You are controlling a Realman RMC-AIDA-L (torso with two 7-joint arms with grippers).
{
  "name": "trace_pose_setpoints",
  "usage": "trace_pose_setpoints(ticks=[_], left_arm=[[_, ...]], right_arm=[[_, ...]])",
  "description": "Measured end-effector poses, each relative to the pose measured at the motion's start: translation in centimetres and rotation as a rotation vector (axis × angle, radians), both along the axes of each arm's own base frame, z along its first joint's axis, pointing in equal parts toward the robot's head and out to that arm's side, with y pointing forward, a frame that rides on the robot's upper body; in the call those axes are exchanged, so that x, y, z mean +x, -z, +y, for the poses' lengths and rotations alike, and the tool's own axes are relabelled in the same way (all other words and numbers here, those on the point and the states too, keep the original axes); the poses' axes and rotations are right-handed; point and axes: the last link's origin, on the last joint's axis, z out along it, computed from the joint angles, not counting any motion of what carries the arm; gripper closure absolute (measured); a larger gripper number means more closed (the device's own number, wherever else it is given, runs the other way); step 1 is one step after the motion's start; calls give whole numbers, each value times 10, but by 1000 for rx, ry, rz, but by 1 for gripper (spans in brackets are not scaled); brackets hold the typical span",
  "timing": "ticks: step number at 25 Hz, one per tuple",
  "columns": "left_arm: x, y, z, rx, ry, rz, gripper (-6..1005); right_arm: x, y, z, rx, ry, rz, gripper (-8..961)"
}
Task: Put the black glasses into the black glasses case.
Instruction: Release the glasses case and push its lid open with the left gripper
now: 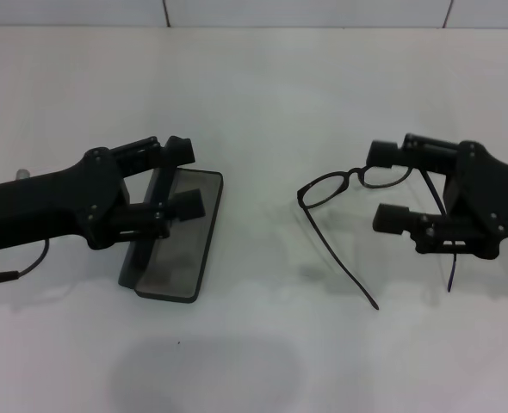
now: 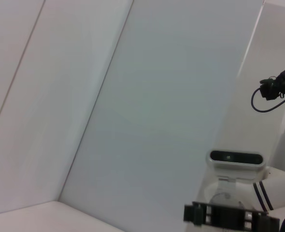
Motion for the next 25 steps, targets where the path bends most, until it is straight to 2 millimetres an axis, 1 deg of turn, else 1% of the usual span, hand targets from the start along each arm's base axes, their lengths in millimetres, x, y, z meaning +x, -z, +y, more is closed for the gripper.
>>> trace_pose_setpoints(ticks=[4,7,13,16,19,23,25], left_arm=[[0,2,-1,8,4,-2,120],[0,4,-3,9,3,-5,120],[-3,7,-4,22,-27,-10,121],[-4,8,-5,30,-39,-17,121],[-3,11,-6,29,-41,-28,122],[1,18,-10,46,-22,-54,122],[3,19,-10,62,-12,-69,122]], right_arm=[[2,-5,-3,88,1,54,165],[4,-10,-3,120,4,69,169],[10,-11,6,160,77,54,160],[13,-12,8,147,116,38,156],[16,-10,12,104,121,-24,151],[19,5,18,32,133,-165,143],[16,11,20,-6,124,-212,139]])
